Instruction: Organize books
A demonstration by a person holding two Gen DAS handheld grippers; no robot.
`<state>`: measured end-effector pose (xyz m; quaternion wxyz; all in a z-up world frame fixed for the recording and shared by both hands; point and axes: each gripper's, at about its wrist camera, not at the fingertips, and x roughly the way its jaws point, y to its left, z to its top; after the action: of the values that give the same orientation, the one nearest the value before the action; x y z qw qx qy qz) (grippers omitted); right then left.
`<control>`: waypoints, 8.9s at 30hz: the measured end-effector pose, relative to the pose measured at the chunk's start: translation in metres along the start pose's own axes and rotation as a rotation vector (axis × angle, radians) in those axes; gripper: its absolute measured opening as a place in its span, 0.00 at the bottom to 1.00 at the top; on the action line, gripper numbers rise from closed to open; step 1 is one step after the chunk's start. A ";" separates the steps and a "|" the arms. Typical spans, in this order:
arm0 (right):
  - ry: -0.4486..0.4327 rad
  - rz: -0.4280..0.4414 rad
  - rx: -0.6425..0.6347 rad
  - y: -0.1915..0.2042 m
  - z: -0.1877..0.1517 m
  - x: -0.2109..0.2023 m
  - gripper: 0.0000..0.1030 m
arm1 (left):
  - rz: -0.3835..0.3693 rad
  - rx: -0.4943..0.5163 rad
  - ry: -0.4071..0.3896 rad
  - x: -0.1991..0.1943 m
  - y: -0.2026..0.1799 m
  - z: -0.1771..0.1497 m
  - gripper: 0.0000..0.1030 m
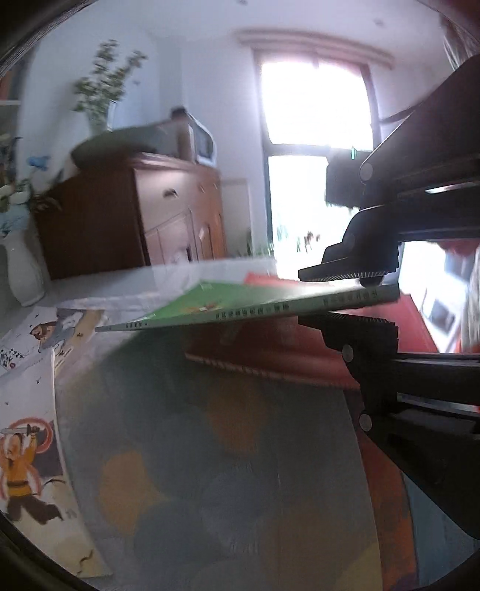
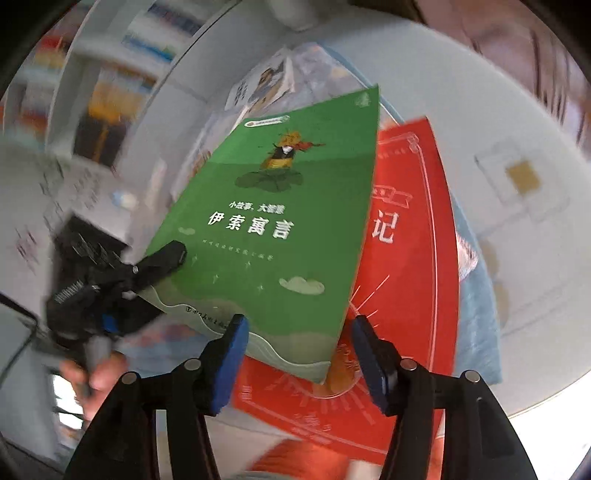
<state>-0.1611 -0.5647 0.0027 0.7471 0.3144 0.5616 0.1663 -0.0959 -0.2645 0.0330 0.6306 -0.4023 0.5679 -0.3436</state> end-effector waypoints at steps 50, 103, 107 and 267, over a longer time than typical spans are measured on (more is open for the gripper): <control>-0.163 -0.079 -0.791 0.304 0.066 0.103 0.28 | 0.311 0.327 -0.234 -0.225 -0.011 0.112 0.19; 0.127 -0.127 -0.866 0.497 0.154 0.455 0.54 | 0.593 0.022 -0.571 -0.481 0.191 0.236 0.24; 0.129 -0.125 -0.799 0.465 0.136 0.411 0.54 | 0.593 0.052 -0.536 -0.464 0.170 0.216 0.27; -0.210 -0.037 -0.891 0.418 0.075 0.179 0.27 | 0.340 0.358 -0.331 -0.321 0.015 0.170 0.25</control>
<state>0.0094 -0.1655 0.1587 0.8651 -0.0325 0.3622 0.3455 0.0338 0.0479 0.1660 0.8239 -0.2344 0.4471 -0.2576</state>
